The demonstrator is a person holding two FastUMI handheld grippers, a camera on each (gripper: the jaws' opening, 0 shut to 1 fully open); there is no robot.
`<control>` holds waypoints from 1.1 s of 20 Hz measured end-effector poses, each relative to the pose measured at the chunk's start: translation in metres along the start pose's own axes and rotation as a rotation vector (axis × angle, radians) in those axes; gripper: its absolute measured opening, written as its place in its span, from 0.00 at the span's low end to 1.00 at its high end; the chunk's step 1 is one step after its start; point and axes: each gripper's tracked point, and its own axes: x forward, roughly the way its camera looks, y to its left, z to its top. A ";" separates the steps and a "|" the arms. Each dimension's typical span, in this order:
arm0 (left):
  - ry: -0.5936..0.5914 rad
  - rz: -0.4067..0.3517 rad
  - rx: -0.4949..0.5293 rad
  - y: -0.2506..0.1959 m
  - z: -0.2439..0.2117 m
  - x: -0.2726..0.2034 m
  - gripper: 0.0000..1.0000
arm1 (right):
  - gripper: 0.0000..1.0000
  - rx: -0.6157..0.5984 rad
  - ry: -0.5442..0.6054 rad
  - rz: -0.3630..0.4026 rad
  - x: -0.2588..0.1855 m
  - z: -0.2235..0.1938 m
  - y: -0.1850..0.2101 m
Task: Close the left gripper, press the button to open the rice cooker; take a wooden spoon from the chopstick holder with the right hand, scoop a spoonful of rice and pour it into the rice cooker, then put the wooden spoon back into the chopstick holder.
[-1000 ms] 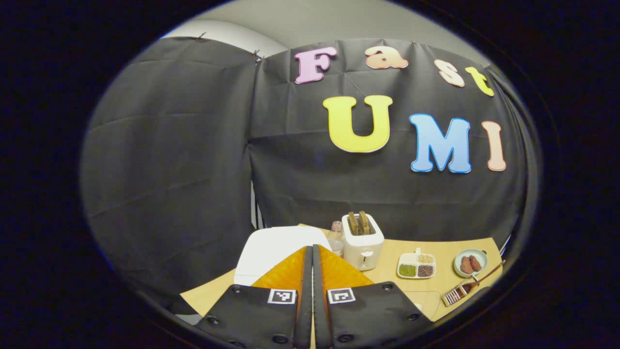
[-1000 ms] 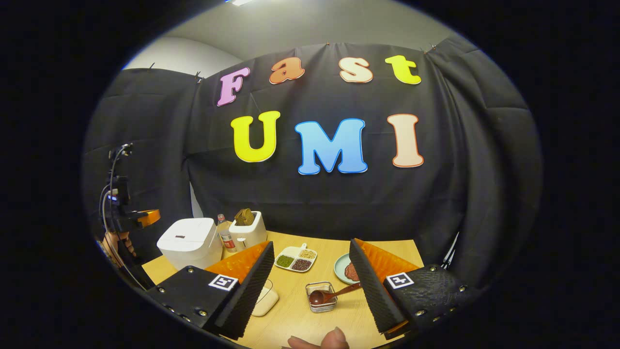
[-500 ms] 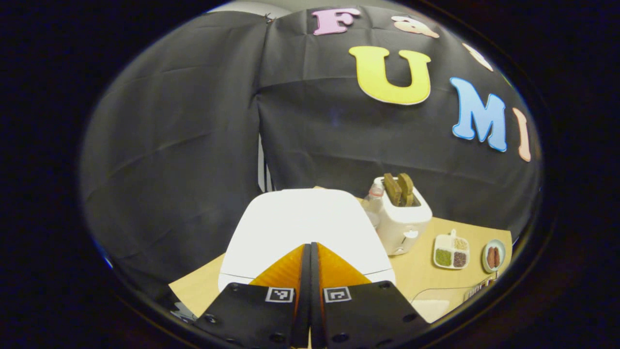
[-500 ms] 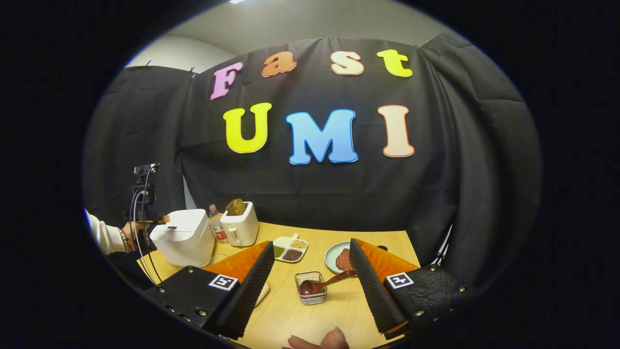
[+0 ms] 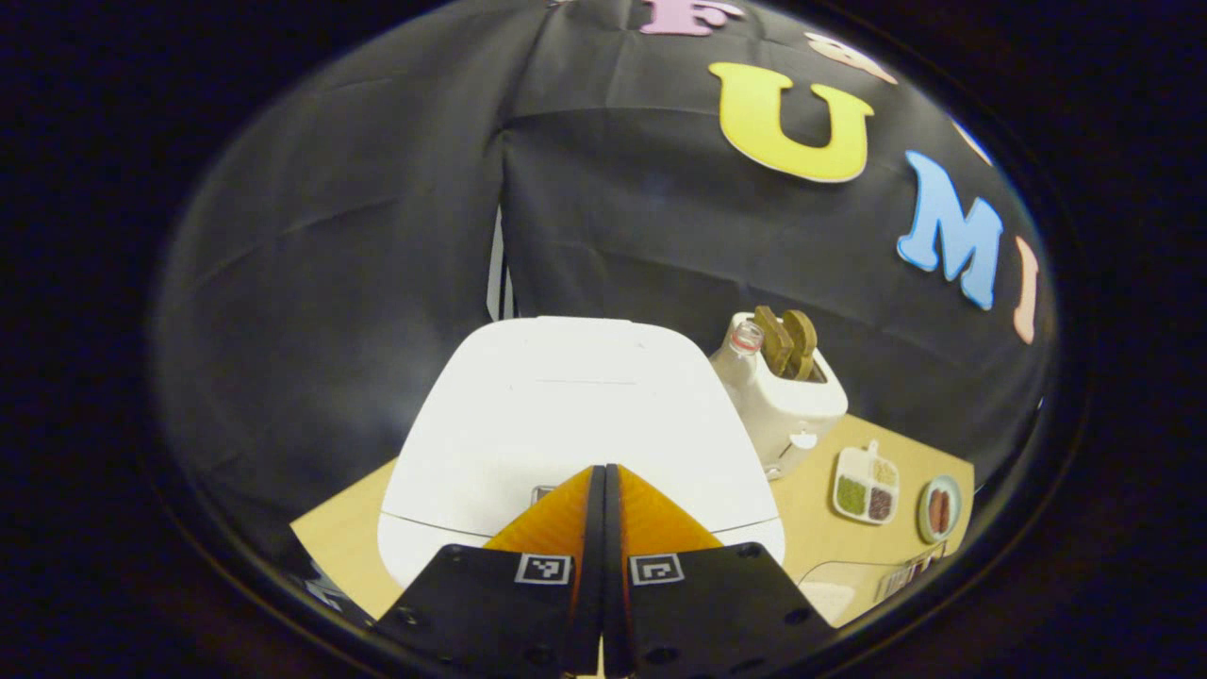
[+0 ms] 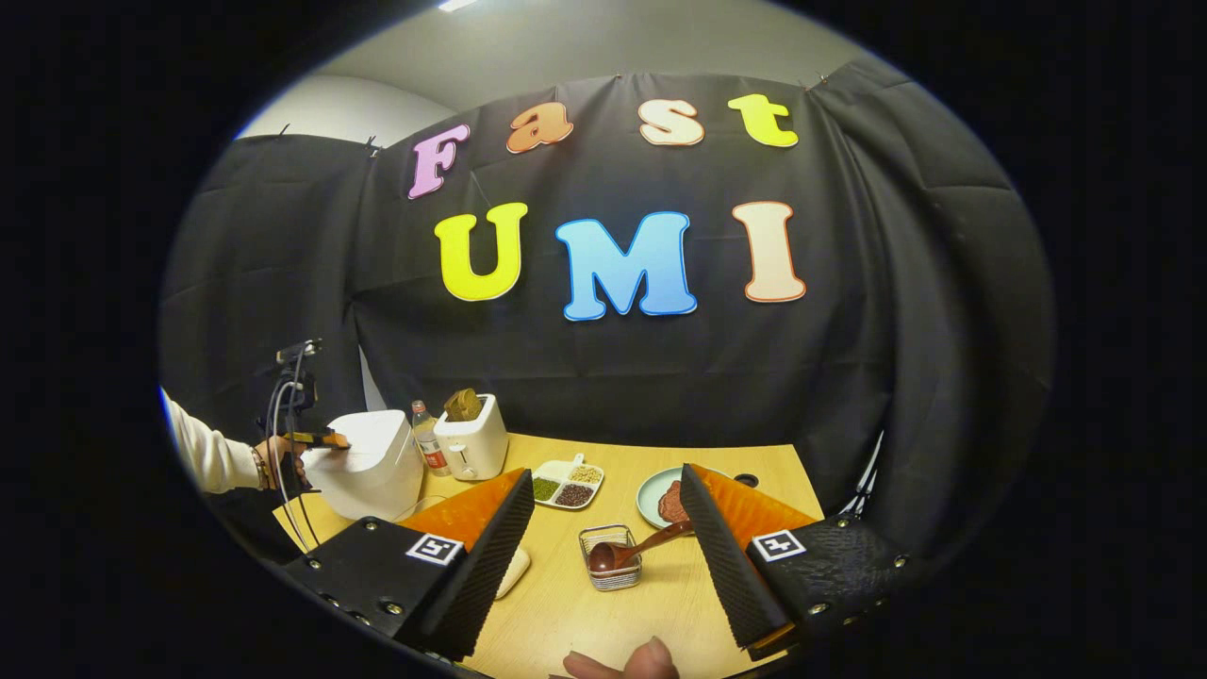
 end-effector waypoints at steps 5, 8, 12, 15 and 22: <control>-0.173 -0.033 -0.129 -0.001 0.064 -0.025 0.09 | 0.95 -0.001 -0.017 -0.006 -0.008 0.004 -0.004; -0.219 -0.021 -0.131 0.011 0.097 -0.038 0.09 | 0.95 0.004 -0.006 -0.002 -0.011 0.000 -0.005; -0.264 -0.015 -0.118 0.024 0.136 -0.051 0.09 | 0.95 -0.002 -0.016 0.000 -0.012 0.002 -0.003; -0.288 -0.017 -0.112 0.027 0.145 -0.063 0.09 | 0.95 0.001 -0.025 0.010 -0.011 0.004 0.000; -0.229 -0.039 -0.119 0.013 0.101 -0.102 0.09 | 0.95 -0.060 -0.023 -0.033 0.023 -0.012 -0.025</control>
